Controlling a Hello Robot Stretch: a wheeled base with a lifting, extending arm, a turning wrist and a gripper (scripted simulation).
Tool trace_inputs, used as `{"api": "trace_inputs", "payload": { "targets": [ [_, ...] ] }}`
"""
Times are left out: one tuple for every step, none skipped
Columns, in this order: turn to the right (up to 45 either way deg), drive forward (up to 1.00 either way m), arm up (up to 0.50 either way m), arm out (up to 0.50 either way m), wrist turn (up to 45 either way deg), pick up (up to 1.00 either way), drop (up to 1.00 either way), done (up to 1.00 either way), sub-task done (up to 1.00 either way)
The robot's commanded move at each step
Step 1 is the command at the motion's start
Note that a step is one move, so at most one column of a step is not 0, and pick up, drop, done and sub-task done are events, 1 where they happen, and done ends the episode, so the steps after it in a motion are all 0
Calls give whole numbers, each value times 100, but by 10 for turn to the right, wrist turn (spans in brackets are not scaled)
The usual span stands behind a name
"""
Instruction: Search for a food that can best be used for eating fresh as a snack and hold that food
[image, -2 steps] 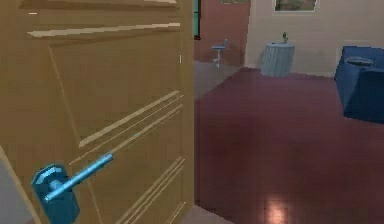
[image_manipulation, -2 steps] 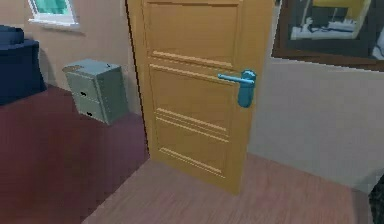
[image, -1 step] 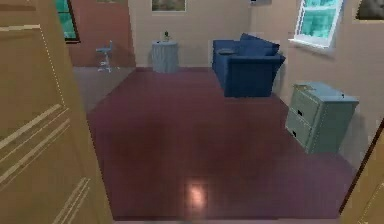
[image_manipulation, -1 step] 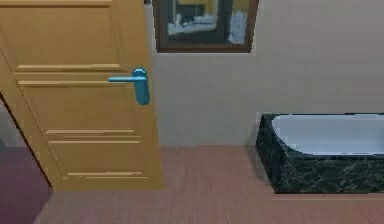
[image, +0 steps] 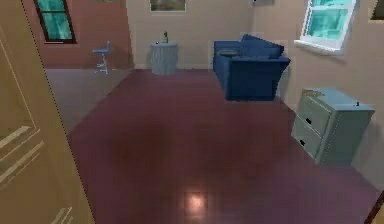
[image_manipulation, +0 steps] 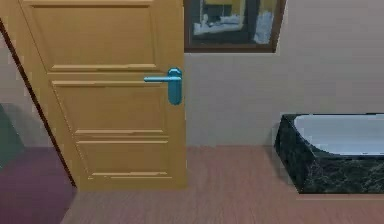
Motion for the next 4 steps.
{"api": "trace_inputs", "payload": {
  "targets": [
    [450,0,0,0,0,0,0,0,0],
    [360,0,0,0,0,0,0,0,0],
    [0,5,0,0,0,0,0,0,0],
    [-450,0,0,0,0,0,0,0,0]
  ]
}}
